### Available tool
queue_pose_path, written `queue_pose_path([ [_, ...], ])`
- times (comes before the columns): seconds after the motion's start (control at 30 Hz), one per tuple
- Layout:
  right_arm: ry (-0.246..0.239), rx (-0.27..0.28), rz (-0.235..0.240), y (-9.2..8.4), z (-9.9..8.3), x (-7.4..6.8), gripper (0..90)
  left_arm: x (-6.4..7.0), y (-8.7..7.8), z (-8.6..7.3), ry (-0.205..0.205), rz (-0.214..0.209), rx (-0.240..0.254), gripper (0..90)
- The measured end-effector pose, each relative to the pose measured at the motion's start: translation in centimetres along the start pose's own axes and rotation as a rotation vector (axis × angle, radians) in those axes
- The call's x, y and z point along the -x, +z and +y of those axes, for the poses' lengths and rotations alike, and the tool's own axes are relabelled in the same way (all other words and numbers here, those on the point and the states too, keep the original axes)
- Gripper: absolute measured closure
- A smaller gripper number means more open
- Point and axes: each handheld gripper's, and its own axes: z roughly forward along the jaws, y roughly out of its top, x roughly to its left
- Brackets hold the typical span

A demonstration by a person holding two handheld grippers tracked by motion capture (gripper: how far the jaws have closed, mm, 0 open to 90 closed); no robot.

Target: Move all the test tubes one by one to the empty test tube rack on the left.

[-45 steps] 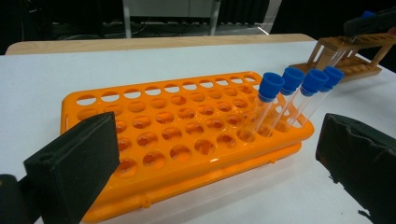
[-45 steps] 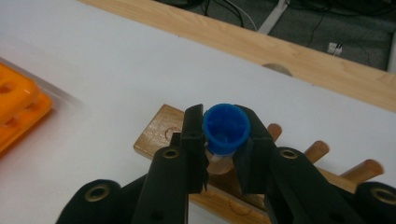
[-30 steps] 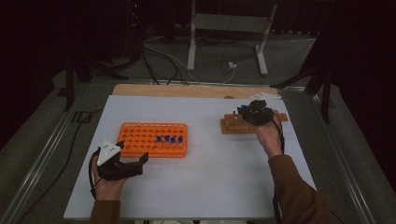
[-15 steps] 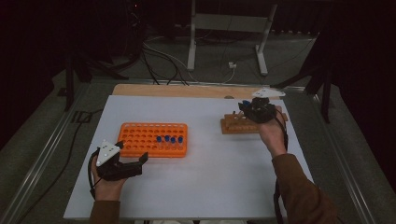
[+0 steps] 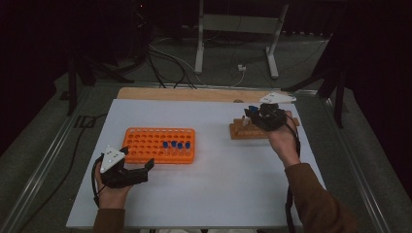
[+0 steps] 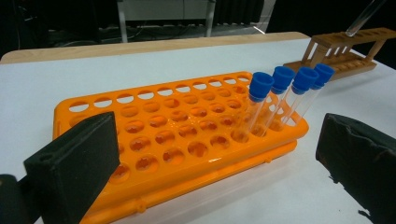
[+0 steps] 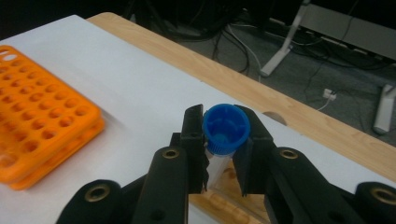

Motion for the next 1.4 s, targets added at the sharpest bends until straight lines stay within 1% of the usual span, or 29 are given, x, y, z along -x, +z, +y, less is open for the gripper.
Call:
queue_pose_path([
  [0.23, -0.002, 0.002, 0.036, -0.2, -0.4, -1.3, 75.6, 0.1, 0.0, 0.0, 0.001, -0.001, 0.000, 0.7],
  [0.37, -0.011, -0.006, 0.056, -0.2, -0.6, -2.0, 75.6, 0.1, 0.0, 0.0, 0.001, -0.001, 0.003, 0.7],
  [0.43, -0.011, 0.001, 0.066, -0.3, -0.7, -2.3, 75.6, 0.1, 0.0, 0.1, 0.003, -0.003, 0.003, 0.7],
  [0.47, -0.012, 0.002, 0.069, -0.4, -0.7, -2.5, 75.6, 0.1, 0.0, 0.1, 0.001, -0.006, 0.004, 0.7],
  [0.53, -0.012, 0.005, 0.078, -0.5, -0.8, -2.8, 75.6, 0.1, -0.2, 0.2, -0.021, -0.024, 0.017, 0.7],
  [0.57, -0.015, 0.007, 0.082, -0.5, -0.9, -3.0, 75.5, 0.2, -0.2, 0.3, -0.021, -0.028, 0.023, 0.7],
  [0.7, -0.018, 0.007, 0.103, -0.6, -0.9, -3.6, 75.6, 0.7, -0.5, 0.8, -0.007, -0.040, 0.038, 0.7],
  [0.83, -0.008, 0.010, 0.141, -0.9, -0.9, -4.2, 75.6, 1.3, -0.6, 1.1, 0.009, -0.050, 0.042, 0.7],
  [1.2, -0.051, 0.007, 0.193, -2.0, -0.3, -6.4, 75.5, 2.6, -0.5, 1.8, 0.045, -0.077, 0.043, 0.7],
  [1.4, -0.059, 0.005, 0.223, -2.2, -0.1, -7.2, 75.6, 3.5, -0.1, 2.1, 0.070, -0.088, 0.036, 0.7],
])
